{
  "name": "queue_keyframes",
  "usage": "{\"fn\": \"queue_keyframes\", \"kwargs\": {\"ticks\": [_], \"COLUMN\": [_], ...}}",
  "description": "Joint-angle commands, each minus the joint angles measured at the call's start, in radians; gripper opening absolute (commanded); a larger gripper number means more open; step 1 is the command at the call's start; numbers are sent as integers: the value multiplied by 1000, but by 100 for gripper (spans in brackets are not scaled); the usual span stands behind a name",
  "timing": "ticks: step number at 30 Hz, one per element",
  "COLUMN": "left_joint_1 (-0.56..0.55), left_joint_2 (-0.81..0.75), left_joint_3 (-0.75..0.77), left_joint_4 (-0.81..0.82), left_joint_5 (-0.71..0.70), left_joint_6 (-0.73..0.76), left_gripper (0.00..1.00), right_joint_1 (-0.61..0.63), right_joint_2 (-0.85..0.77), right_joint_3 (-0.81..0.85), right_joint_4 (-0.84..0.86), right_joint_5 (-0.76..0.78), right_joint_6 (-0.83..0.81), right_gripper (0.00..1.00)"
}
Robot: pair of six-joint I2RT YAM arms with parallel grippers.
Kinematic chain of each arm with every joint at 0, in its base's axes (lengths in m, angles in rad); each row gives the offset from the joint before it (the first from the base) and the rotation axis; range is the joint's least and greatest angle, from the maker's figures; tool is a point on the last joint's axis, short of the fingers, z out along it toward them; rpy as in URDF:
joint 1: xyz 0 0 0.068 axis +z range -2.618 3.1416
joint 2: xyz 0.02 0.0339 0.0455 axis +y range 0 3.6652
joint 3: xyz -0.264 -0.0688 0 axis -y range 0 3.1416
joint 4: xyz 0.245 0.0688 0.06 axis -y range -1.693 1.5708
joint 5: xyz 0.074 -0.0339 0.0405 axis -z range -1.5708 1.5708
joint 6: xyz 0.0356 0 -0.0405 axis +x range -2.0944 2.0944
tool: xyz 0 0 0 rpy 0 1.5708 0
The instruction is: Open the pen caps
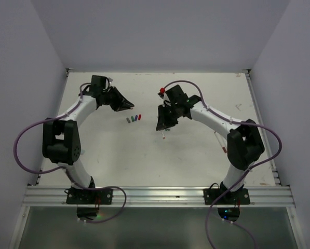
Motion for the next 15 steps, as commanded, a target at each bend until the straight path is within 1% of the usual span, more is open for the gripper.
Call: {"fn": "queue_keyframes", "kwargs": {"ticks": [1,2,3,6,10,15], "left_joint_1": [6,4,1,-2,-17,-24], "left_joint_2": [45,54,57,36,45,99], "left_joint_3": [133,149,131,56,-6,9], "left_joint_4": [-233,-263,-277,-237,-213,-216], "left_joint_5": [-120,-186,-203,-225,-268,-314], "left_joint_6": [194,247,318,368,385,404], "left_gripper": [0,0,0,0,0,0], "right_joint_1": [-80,-124,-144,-201,-232,-241], "right_joint_2": [-22,-12,7,27,102,151], "right_joint_3": [0,0,2,9,39,51], "right_joint_4": [-67,-69,-67,-43,-20,16], "right_joint_5": [33,19,7,4,8,22], "right_joint_6": [-1,7,6,-1,-11,-4], "right_gripper": [0,0,0,0,0,0]}}
